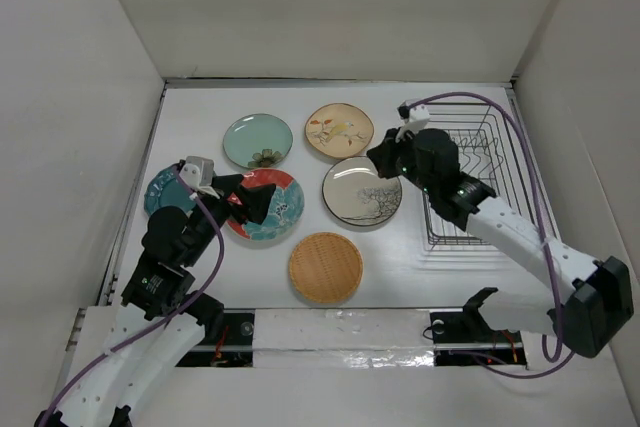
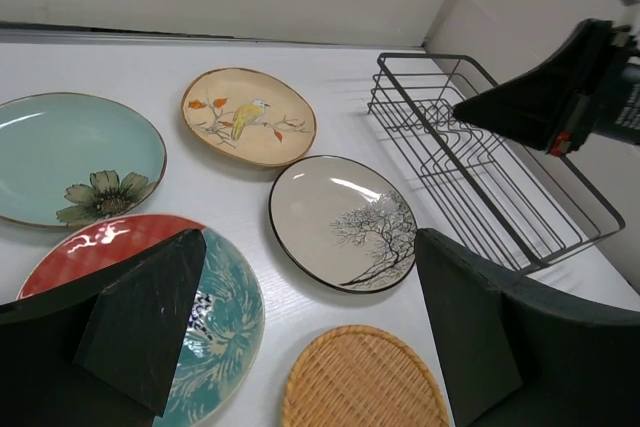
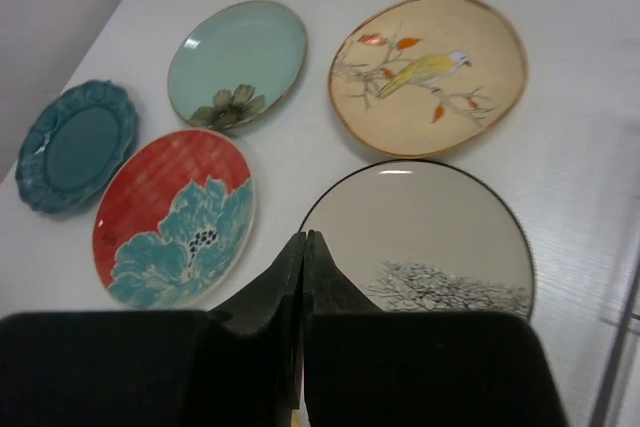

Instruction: Load the plates into the dish rack

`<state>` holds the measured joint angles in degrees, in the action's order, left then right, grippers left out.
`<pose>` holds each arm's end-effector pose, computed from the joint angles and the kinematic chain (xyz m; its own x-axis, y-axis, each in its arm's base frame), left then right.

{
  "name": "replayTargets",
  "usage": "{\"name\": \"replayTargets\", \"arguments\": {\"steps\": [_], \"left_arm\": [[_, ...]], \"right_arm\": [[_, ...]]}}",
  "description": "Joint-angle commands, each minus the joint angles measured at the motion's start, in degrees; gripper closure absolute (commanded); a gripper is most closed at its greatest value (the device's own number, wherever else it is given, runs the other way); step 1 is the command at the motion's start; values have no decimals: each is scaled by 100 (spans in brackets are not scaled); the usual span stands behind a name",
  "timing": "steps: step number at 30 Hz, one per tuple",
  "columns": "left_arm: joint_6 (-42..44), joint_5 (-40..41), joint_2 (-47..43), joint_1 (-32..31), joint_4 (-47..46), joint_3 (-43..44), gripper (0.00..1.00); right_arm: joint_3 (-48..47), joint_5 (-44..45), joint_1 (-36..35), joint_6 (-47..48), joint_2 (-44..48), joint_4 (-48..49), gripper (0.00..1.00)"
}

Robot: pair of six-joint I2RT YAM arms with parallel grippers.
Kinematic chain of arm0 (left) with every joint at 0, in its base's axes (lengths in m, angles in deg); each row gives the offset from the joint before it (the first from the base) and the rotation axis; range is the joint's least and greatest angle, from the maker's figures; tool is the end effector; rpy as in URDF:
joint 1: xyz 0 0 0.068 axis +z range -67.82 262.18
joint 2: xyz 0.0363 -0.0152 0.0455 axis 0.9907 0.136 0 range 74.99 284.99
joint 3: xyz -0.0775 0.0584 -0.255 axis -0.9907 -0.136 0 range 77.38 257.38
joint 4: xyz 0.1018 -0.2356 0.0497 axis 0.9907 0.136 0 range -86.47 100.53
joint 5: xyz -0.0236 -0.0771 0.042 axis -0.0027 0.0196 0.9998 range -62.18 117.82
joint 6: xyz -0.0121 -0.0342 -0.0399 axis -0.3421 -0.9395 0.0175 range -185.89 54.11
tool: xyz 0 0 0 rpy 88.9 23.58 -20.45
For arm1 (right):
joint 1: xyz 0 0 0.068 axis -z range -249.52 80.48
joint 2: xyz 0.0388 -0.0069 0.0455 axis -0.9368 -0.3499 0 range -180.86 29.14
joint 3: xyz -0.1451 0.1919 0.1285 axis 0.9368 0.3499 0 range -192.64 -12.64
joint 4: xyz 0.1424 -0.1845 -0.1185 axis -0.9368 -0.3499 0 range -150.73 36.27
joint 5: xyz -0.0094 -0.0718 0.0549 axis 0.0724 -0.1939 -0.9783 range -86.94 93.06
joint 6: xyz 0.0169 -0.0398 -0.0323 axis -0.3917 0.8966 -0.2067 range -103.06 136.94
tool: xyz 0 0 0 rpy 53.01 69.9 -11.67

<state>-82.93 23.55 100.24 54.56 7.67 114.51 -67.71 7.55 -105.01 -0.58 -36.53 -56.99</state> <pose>0.1025 -0.0567 0.3500 -0.0406 -0.3086 -0.9503 0.5394 0.7938 -0.2809 0.2209 0.1542 0.3416 -0.3416 0.1250 -0.9315 -0.4342 0.8580 0.2744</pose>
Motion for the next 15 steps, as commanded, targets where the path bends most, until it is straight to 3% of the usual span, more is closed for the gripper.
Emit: {"name": "replayTargets", "arguments": {"steps": [1,4,7,10,11,12,15], "left_arm": [[69,-117,-12,19,-177,58,17],[78,-214,-64,19,-212,23,18],[95,-328,-143,19,-291,-21,29],[130,-364,-188,19,-300,-56,58],[148,-372,-179,19,-300,-47,83],[157,-355,-170,19,-283,-39,96],[183,-302,-109,19,-203,-12,100]], "right_arm": [[-249,-748,-265,-234,-586,738,100],[-599,-862,-467,-252,-1217,863,100],[-882,-1081,-468,-322,-1920,932,100],[-1181,-1380,-468,-480,-2423,1247,100],[-1277,-1529,-468,-489,-2720,1380,100],[-1374,-1756,-468,-498,-2862,1460,100],[-1778,-1785,-573,-358,-3399,1355,100]]}}
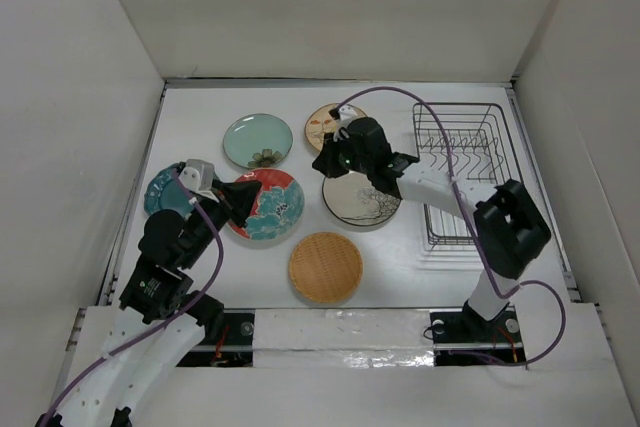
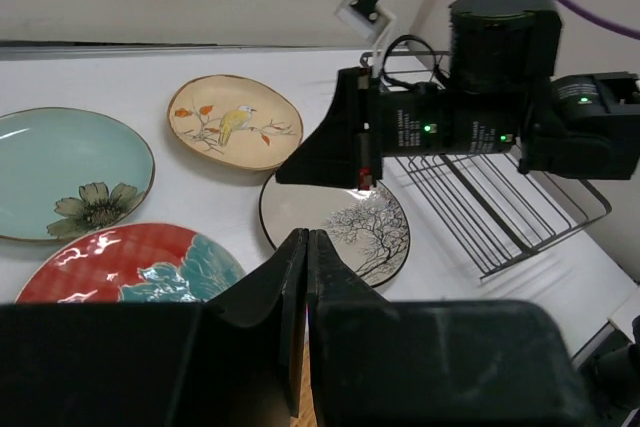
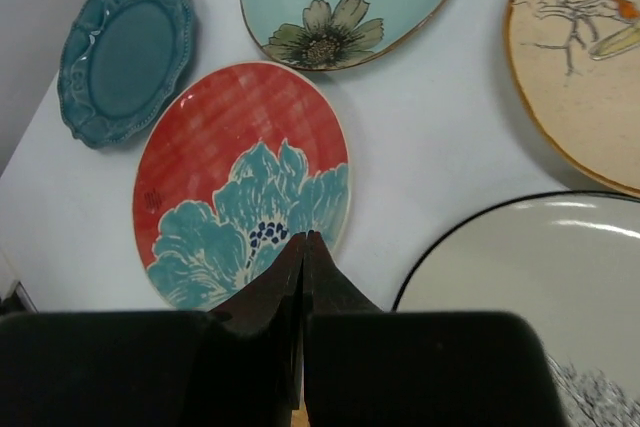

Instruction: Load the plates into the dish rack

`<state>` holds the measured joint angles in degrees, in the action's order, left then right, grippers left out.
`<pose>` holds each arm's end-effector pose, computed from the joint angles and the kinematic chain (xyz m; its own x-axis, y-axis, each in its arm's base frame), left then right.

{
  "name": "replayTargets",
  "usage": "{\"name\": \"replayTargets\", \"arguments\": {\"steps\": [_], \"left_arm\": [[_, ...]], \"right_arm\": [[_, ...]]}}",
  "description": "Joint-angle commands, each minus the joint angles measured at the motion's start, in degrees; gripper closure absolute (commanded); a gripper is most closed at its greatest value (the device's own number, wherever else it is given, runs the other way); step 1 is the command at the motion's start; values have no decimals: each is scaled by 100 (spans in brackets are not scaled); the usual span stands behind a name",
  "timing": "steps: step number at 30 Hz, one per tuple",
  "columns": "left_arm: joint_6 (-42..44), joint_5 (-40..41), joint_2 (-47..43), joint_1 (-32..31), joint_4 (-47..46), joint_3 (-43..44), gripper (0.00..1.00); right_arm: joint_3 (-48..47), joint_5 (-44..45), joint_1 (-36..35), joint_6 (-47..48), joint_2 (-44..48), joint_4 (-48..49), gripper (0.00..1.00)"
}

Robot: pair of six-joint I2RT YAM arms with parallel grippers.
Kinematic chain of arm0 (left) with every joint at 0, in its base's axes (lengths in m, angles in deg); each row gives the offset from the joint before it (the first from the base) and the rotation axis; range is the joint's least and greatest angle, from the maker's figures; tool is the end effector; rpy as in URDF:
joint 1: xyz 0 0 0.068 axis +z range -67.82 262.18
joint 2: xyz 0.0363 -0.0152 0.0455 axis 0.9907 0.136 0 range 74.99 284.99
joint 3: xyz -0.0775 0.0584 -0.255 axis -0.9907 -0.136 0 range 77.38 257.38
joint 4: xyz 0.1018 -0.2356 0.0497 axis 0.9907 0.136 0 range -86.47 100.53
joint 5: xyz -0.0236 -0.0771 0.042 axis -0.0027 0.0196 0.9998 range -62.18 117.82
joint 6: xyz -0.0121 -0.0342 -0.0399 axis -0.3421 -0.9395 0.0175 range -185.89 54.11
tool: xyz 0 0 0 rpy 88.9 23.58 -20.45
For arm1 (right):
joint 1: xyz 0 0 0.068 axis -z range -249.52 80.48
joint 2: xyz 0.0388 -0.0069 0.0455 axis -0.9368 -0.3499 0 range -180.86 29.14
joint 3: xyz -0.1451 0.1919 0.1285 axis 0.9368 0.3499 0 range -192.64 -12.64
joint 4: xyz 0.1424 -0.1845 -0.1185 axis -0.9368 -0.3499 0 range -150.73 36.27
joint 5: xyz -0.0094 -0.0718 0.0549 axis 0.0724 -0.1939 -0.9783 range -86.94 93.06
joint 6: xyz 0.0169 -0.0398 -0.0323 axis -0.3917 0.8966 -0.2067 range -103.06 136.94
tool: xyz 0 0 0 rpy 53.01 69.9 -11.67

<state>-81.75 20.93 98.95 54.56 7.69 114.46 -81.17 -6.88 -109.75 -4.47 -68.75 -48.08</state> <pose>0.0969 -0.0556 0.3518 -0.0218 -0.2949 -0.9553 0.5814 0.7736 -0.2521 0.3006 0.2624 0.2632 -0.5621 -0.0045 -0.8271 -0.5925 0.6999 0.3988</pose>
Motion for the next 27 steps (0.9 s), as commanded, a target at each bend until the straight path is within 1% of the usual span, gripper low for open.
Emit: {"name": "replayTargets", "arguments": {"steps": [1,2,3,4,5,7,9,11,13,17,20,21,24,27], "left_arm": [[65,-14,29,19,-205,-8,100],[65,4,47,19,-205,-8,100],[65,82,64,19,-205,-8,100],[74,101,90,19,-179,10,100],[74,109,108,19,-179,10,100],[83,110,143,19,-197,27,100],[83,162,135,19,-205,27,91],[92,197,126,19,-205,19,81],[100,224,161,19,-205,1,78],[118,206,284,19,-206,27,75],[135,189,310,19,-223,27,74],[136,206,310,19,-223,27,74],[153,224,328,19,-241,27,71],[162,224,328,19,-232,36,69]], "right_arm": [[-633,-456,-99,66,-430,376,89],[-635,-457,-99,110,-433,315,89],[-826,-518,-99,145,-703,262,73],[-915,-562,-99,181,-827,183,64],[-995,-614,-99,216,-959,147,59],[-1275,-747,-99,234,-1362,-2,52],[-1399,-764,-99,242,-1592,-37,44],[-1610,-843,-47,216,-1944,-117,40],[-1733,-1001,-47,199,-2242,-187,35],[-1848,-1169,6,146,-2568,-205,34],[-1822,-1388,6,58,-2718,-152,36],[-1795,-1676,6,-64,-2823,-100,39],[-1690,-2099,6,-336,-2990,208,46],[-1637,-2249,6,-486,-3105,331,53]]}}
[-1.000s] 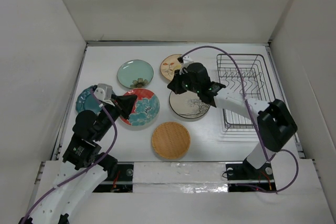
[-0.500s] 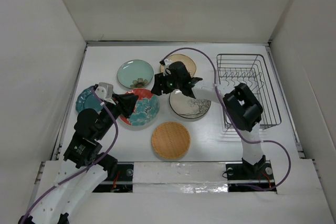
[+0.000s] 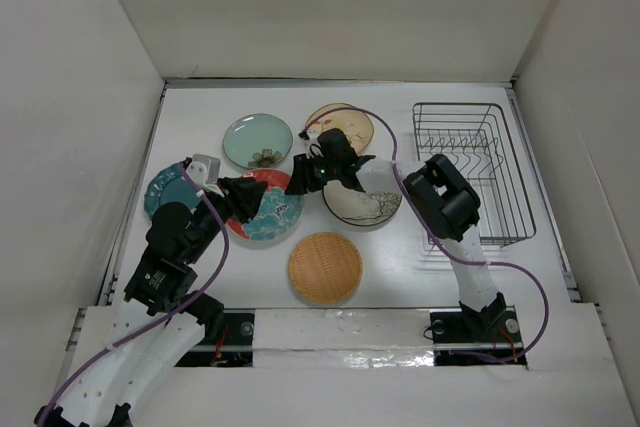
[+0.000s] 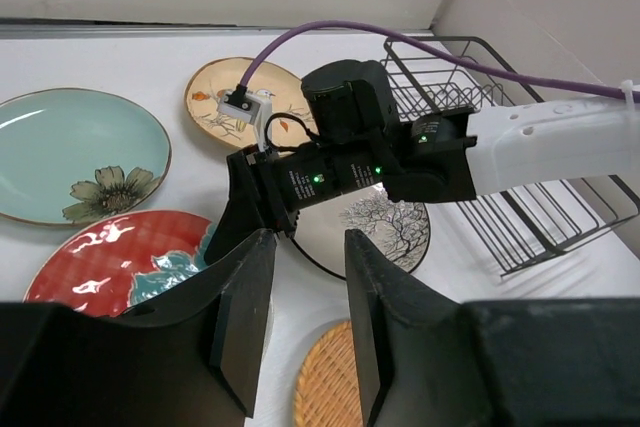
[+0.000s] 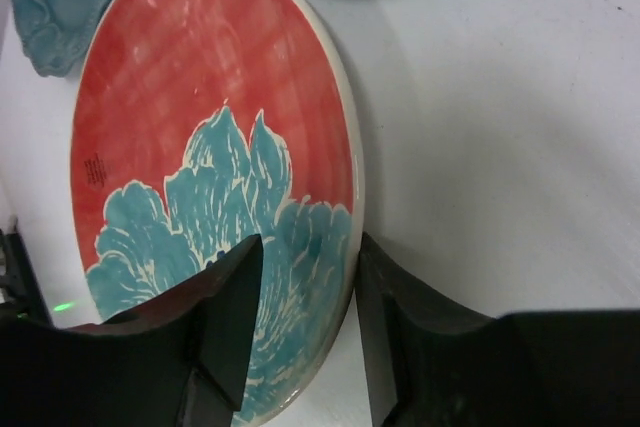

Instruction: Load the plates into the dish rack

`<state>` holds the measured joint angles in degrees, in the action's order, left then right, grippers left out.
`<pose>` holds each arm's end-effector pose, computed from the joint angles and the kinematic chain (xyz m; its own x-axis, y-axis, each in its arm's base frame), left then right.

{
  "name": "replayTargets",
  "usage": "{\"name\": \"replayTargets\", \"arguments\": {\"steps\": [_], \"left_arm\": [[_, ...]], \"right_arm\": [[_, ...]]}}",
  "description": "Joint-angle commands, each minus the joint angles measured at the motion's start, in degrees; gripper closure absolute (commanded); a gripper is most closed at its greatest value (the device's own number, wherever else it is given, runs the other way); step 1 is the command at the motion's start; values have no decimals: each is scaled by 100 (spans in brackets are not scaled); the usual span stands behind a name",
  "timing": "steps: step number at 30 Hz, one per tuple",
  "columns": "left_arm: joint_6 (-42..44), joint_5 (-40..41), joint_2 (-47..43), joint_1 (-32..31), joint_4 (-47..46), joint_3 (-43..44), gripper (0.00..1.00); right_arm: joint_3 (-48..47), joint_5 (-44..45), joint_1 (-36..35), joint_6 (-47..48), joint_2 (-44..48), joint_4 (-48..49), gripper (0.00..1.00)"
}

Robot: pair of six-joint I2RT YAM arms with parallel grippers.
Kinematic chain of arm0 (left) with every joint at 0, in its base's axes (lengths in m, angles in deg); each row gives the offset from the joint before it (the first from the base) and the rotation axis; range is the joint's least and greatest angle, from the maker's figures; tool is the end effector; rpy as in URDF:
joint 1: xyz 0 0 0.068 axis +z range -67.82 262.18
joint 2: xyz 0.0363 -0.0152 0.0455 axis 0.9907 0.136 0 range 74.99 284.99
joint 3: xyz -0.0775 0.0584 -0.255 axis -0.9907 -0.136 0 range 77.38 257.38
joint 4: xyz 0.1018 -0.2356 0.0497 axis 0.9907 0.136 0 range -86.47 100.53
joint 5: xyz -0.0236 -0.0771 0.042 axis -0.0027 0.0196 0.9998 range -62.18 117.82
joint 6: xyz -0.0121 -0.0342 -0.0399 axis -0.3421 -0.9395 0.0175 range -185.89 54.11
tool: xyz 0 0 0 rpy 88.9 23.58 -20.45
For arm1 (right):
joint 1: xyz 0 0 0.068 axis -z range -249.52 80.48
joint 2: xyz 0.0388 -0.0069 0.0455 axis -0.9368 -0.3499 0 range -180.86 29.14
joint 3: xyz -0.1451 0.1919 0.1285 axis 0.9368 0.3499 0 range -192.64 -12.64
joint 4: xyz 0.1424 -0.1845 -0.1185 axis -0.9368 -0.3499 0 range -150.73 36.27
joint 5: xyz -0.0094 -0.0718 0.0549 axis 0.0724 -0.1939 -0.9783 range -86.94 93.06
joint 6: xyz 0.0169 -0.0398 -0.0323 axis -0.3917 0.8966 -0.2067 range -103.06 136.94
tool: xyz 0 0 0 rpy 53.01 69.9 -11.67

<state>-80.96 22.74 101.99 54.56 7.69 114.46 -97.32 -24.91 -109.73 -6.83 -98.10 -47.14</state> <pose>0.1086 -0.0605 0.3466 -0.0522 -0.2650 -0.9628 0.5450 0.8004 -0.2499 0.3603 0.3266 0.1401 -0.7572 -0.1739 -0.6296 -0.6063 0.5459 0.5783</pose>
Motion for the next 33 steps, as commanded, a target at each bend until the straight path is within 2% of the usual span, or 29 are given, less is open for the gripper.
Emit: {"name": "replayTargets", "arguments": {"steps": [1,5,8,9,11,18,23,25,28,33], "left_arm": [[83,51,-2,19,-241,36,68],[83,60,-20,19,-258,36,65],[83,51,-28,19,-249,36,64],[83,42,-37,19,-249,36,64],[83,42,-81,19,-249,36,63],[66,33,-239,19,-249,45,62],[57,-2,-485,19,-241,54,61],[48,-28,-625,19,-223,45,61],[30,-98,-793,19,-232,27,60],[-22,-177,-1127,19,-232,10,59]], "right_arm": [[13,-473,4,-268,-213,281,55],[75,-587,57,-356,-249,387,63],[66,-631,109,-418,-292,422,77],[57,-692,109,-461,-301,431,87],[75,-719,162,-523,-258,474,99],[373,-921,162,-1014,575,1124,100],[1058,-1000,408,-1849,1385,2415,100],[1330,-1018,653,-2306,1823,2985,100],[1796,-878,1136,-2510,2351,3111,100],[2490,-519,2181,-2309,3781,2717,100]]}}
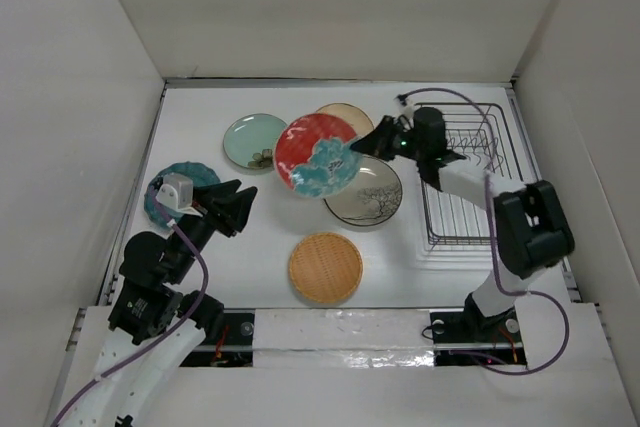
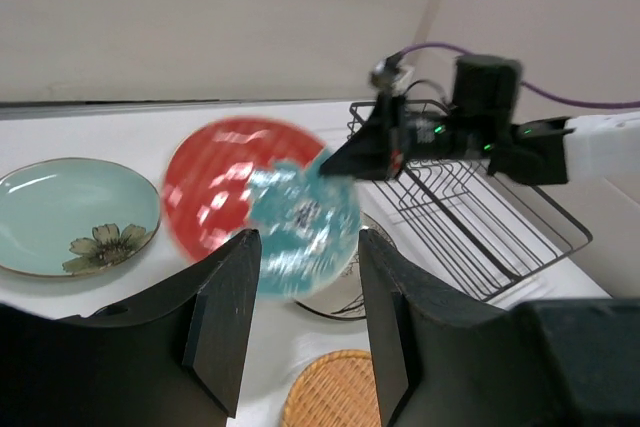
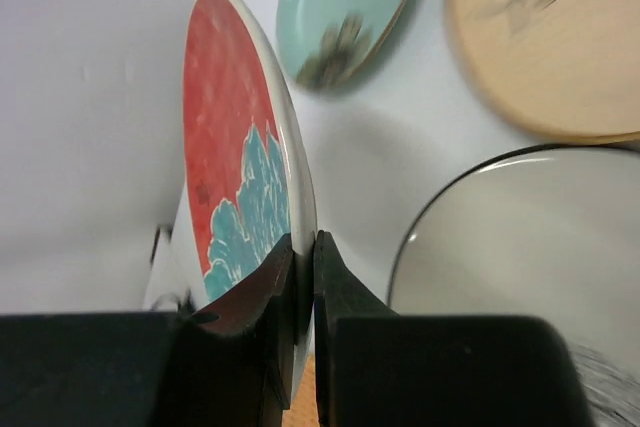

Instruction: Load the plates into the dish rack

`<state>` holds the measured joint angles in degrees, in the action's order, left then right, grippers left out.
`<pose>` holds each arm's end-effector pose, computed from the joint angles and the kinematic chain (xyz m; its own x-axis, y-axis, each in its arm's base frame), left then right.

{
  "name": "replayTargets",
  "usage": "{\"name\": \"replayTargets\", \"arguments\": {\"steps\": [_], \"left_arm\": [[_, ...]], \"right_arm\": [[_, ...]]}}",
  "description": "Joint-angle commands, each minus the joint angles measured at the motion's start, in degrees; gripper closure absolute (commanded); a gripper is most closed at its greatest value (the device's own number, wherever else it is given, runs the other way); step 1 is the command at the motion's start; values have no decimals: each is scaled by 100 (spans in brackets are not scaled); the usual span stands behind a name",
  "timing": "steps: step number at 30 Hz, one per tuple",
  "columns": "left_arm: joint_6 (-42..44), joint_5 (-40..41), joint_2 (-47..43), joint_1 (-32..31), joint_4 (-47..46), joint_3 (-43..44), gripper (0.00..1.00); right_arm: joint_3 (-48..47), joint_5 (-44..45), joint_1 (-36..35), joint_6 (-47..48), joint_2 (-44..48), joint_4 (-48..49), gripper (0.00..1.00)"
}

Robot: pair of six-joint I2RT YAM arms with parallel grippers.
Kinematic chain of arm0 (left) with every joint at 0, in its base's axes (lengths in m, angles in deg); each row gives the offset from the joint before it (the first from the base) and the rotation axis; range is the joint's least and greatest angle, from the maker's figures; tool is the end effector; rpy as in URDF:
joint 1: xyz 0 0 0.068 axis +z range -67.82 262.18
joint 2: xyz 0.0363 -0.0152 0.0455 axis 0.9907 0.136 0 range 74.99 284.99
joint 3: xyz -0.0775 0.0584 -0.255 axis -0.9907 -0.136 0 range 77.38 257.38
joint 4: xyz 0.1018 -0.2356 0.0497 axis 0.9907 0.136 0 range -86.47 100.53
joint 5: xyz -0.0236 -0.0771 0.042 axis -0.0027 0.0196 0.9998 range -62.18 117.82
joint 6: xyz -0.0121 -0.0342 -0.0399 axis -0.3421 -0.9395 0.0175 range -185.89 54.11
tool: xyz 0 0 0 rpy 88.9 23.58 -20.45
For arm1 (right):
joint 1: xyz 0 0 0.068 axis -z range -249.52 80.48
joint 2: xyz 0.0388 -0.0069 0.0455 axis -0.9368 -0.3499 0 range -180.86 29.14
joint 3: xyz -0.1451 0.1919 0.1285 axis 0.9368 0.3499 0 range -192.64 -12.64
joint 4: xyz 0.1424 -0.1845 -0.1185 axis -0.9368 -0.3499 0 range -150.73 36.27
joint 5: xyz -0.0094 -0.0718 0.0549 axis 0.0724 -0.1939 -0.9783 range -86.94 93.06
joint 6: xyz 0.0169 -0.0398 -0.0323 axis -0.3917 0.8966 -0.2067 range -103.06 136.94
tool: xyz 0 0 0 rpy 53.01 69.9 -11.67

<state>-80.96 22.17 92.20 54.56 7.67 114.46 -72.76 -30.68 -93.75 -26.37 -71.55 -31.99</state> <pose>0.0720 -0.0417 0.3610 0.0901 -0.3392 -0.9364 0.5890 0.7763 -0.2246 0.3494 0.1790 0.2256 -0.7771 0.2759 -0.5657 -0.3952 0.4857 0.7797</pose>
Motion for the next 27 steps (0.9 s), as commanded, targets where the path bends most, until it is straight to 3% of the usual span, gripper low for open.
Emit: {"name": "replayTargets", "arguments": {"steps": [1,3,4,7,13,20,27], "left_arm": [[-31,-147,-174,19,-230,18,59],[-22,-147,-323,19,-230,10,58],[-22,-138,-324,19,-230,10,58],[-14,-112,-499,19,-238,10,57],[4,160,-895,-165,-168,27,55],[57,406,-1263,-358,-89,62,54],[101,776,-1510,-534,-19,80,54]], "right_arm": [[79,225,821,-223,1356,697,100],[105,698,1803,284,1961,-207,100],[62,954,1808,488,2148,-570,100],[-78,1840,2772,1051,2762,-1572,100],[-421,3319,4126,2054,3528,-2280,100],[-756,3708,4304,3029,3416,-1998,100],[-1370,3988,4365,4251,3037,-2446,100]]}}
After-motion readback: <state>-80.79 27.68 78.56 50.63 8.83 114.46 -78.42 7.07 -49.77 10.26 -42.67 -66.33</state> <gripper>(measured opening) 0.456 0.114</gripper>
